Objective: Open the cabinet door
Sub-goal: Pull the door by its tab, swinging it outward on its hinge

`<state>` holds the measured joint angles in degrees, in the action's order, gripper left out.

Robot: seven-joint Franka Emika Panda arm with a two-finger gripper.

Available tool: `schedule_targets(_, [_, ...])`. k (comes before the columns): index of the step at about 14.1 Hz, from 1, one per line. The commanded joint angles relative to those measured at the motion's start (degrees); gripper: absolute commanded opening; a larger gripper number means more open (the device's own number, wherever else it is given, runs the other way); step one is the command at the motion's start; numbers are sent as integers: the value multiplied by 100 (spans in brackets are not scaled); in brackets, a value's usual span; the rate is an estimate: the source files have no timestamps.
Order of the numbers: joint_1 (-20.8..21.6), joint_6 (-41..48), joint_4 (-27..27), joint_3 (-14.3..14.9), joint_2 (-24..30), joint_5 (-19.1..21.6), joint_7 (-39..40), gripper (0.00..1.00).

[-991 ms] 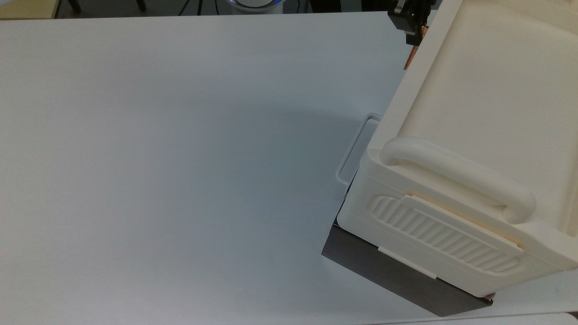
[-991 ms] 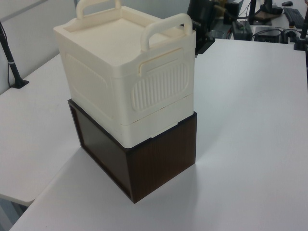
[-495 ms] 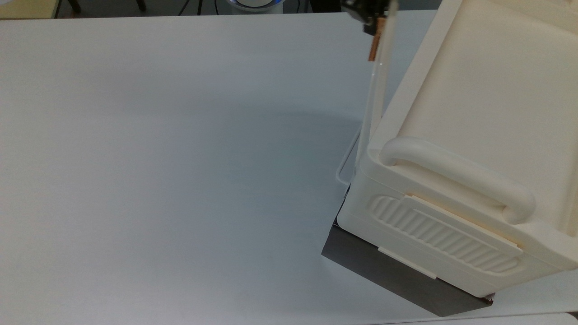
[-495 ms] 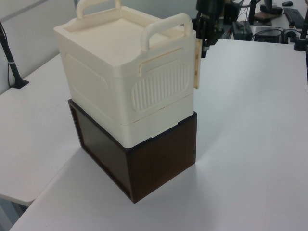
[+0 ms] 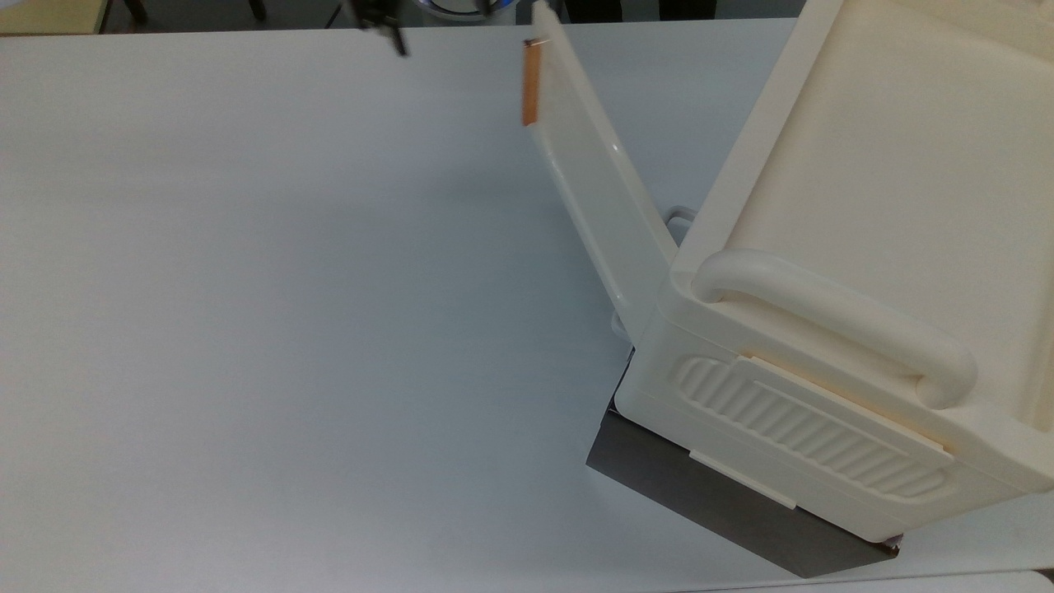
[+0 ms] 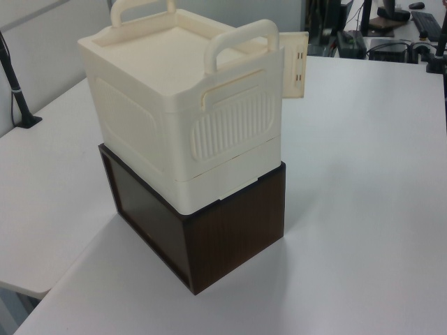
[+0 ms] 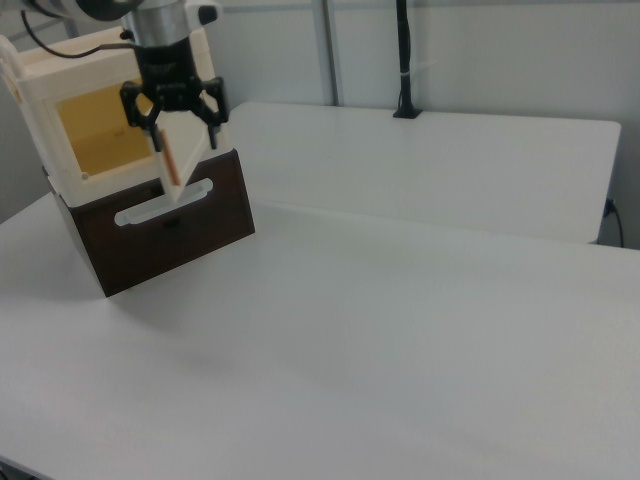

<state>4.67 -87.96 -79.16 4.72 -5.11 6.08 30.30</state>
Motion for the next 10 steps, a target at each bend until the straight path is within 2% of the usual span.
schedule_targets(1, [96,174,-47,450,423,-2,-121,87])
schedule_targets(6, [183,175,-56,425,529,-37,-1155,88])
schedule_targets(8, [271,69,-56,398,459,-19,-1219,88])
schedule_targets(9, [463,-297,-100,398,424,-19,-1245,96])
schedule_targets(10, [552,-701,-117,398,328,-19,-1333,96])
